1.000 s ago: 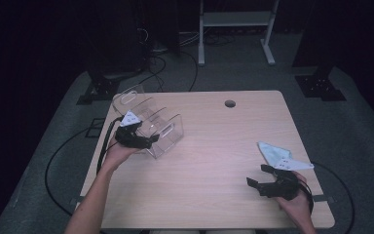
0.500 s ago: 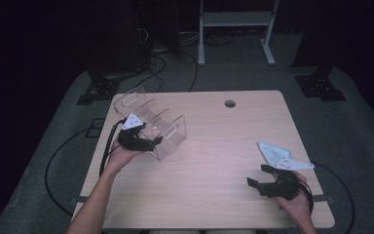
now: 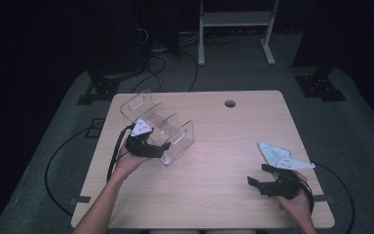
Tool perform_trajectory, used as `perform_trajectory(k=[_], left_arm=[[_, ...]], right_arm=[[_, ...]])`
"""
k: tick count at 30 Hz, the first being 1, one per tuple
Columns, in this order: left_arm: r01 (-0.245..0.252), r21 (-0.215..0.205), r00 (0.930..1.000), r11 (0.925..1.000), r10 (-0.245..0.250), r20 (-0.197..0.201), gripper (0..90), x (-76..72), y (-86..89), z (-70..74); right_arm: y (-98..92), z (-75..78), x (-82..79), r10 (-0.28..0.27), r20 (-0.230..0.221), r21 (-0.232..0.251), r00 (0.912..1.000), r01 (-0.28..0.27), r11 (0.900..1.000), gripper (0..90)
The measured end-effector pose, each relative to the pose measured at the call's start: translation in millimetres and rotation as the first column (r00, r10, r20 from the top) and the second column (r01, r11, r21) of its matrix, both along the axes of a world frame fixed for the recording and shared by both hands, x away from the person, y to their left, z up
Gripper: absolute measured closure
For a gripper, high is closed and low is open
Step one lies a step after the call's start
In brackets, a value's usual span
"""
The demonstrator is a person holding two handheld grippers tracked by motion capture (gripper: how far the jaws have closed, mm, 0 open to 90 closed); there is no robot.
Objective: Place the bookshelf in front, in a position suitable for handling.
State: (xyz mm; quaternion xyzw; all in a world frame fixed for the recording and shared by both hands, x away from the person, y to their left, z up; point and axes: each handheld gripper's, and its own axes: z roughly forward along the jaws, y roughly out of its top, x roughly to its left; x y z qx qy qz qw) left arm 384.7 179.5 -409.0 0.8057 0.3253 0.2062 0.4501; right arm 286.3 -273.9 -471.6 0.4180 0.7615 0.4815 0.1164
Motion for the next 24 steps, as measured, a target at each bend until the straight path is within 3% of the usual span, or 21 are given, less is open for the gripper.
perform_trajectory(k=[12, 24], left_arm=[[0.001, 0.005, 1.0000, 1.0000, -0.001, -0.001, 7.5, -16.2, -24.1, -0.1], [0.020, -0.024, 0.9998, 0.9995, -0.020, 0.005, 7.1, -33.1, -46.4, -2.6]], right_arm=[[-1.8, 0.1, 0.4, -0.008, 0.003, 0.005, 1.0000, 0.008, 1.000, 14.1], [-4.6, -1.1, 1.1, -0.019, -0.002, 0.009, 0.9998, 0.019, 1.000, 14.3]])
